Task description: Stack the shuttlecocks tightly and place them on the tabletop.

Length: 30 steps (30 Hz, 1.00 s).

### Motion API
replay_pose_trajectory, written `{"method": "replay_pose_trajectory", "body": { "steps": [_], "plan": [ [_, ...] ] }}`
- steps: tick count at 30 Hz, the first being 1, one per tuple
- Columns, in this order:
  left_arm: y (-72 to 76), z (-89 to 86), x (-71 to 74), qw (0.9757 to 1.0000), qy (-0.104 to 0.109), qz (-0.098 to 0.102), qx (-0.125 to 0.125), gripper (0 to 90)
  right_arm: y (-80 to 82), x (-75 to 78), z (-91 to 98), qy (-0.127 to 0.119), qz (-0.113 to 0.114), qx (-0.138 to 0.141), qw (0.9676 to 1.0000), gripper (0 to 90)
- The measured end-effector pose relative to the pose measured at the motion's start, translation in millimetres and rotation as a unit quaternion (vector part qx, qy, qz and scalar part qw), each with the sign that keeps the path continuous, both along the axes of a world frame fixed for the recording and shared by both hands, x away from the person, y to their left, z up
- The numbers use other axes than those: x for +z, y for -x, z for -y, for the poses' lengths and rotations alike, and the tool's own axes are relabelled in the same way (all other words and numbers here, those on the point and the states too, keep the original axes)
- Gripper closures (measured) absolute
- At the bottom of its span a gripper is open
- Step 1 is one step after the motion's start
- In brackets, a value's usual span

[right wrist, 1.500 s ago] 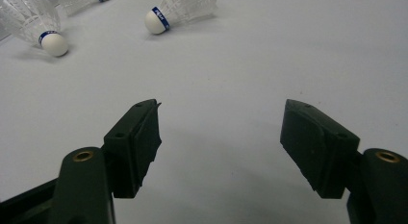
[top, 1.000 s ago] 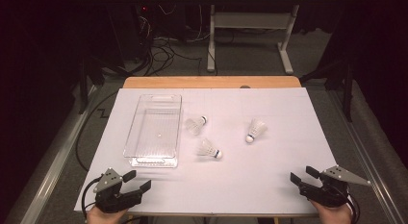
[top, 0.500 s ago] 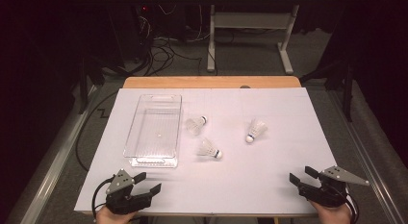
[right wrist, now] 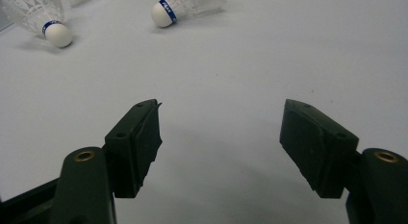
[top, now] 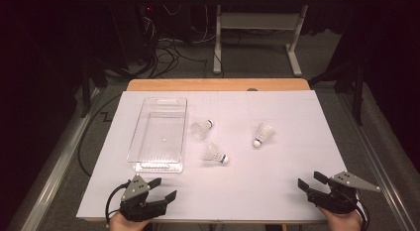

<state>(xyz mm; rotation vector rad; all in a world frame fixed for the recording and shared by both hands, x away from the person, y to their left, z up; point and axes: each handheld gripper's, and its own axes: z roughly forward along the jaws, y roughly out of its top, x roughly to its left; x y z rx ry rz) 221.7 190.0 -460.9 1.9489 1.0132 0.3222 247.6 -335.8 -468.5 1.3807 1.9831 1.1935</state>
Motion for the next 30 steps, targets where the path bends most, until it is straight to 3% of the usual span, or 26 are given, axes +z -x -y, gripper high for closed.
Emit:
{"method": "replay_pose_trajectory", "body": {
  "steps": [16, 30],
  "plan": [
    [-2.4, 19.7, 4.1, 0.9998, -0.007, 0.004, -0.018, 31.2, 0.2, -0.1, -0.1, -0.001, -0.001, 0.001, 1.0, 31.1],
    [-11.7, 42.2, 6.6, 0.9987, -0.026, 0.007, -0.043, 31.8, 0.8, 0.3, -0.1, -0.002, 0.0, 0.003, 1.0, 31.6]
  ]
}}
